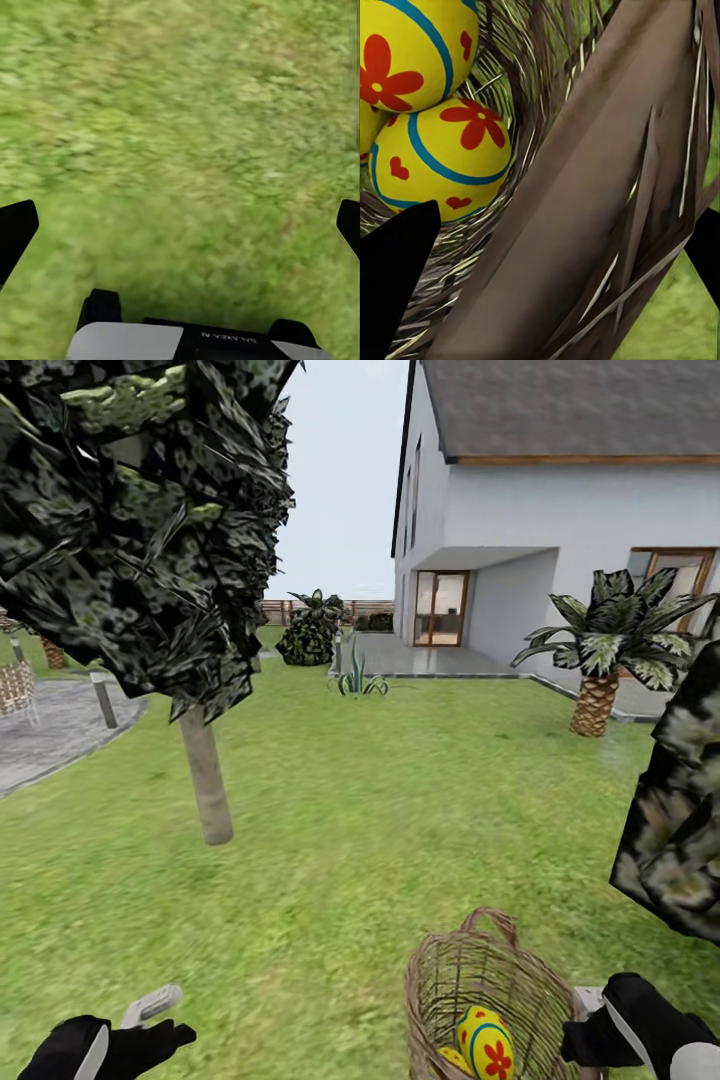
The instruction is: Take the three Easter eggs out of the wicker basket on the lawn in the garden, then place them on the lawn next to a single tree (choose any tree) so that all three eggs are next to the same tree and none are left in the basket.
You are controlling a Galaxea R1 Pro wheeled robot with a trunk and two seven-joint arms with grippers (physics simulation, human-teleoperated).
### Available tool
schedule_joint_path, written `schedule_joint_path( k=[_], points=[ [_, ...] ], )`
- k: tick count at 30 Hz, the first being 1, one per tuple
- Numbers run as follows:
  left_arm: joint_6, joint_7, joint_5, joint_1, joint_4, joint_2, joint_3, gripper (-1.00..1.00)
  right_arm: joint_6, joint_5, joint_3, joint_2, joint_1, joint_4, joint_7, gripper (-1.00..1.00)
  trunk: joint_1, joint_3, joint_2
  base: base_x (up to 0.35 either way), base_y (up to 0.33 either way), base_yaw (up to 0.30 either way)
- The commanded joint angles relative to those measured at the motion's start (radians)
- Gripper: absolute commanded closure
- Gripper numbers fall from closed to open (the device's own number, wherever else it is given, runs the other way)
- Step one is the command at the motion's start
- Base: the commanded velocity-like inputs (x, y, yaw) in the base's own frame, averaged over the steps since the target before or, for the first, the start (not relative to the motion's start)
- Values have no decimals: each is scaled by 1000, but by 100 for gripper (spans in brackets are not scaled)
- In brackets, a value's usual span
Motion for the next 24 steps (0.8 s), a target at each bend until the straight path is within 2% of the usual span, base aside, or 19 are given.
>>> schedule_joint_path(
  k=[1, 5, 7, 10, 12, 13, 15, 16, 17, 19, 20, 22, 24],
  points=[
    [8, 1, 8, -1, 0, -1, 3, -100, 4, -3, -2, 6, -1, -3, 7, 100, 1, -1, -1, 339, 0, 0],
    [7, 0, 7, -1, 11, -3, 8, -100, 1, -10, -6, 16, -1, -1, 7, 100, 1, -1, -1, 339, 0, 0],
    [-23, 4, 7, -1, 76, 0, 13, -100, 1, -12, -14, 39, -1, -2, 8, 100, 1, -1, -1, 339, 0, 0],
    [-54, 4, 7, -1, 116, 2, 12, -100, 2, -11, -20, 34, -1, -1, 8, 100, 1, -1, -1, 339, 0, 0],
    [-55, 1, 8, -1, 103, 3, 11, -100, 2, -12, -22, 33, -1, -2, 8, 100, 1, -1, -1, 339, 0, 0],
    [-51, 4, 9, -1, 56, 3, 11, -100, 3, -13, -25, 30, -1, -11, 8, 100, 1, -1, -1, 339, 0, 0],
    [-20, 8, 10, -3, -107, -18, 8, -100, 29, -10, -37, 25, -1, -214, 6, 100, 1, -1, -1, 339, 0, 0],
    [33, 9, 10, -6, -144, -39, 6, -100, 77, -5, -38, 25, -1, -305, 6, 100, 1, -1, -1, 339, 0, 0],
    [97, 12, 8, -9, -156, -53, 5, -100, 121, -2, -40, 21, -1, -325, 4, 100, 1, -1, -1, 339, 0, -47],
    [126, 33, -1, -10, -131, -88, 0, -100, 136, -1, -34, 30, -1, -254, 0, 100, 1, -1, -1, 339, 0, -24],
    [128, 69, -2, -10, -117, -94, 0, -100, 137, -1, -34, 33, -1, -237, -1, 100, 1, -1, -1, 339, 0, -5],
    [129, 112, -2, -10, -111, -96, 0, -100, 136, -3, -38, 22, -1, -228, -1, 100, 1, -1, -1, 339, 0, -1],
    [129, 117, -2, -10, -109, -93, 1, -100, 136, -3, -37, 19, -1, -226, -1, 100, 1, -1, -1, 339, 0, 0]
  ],
)
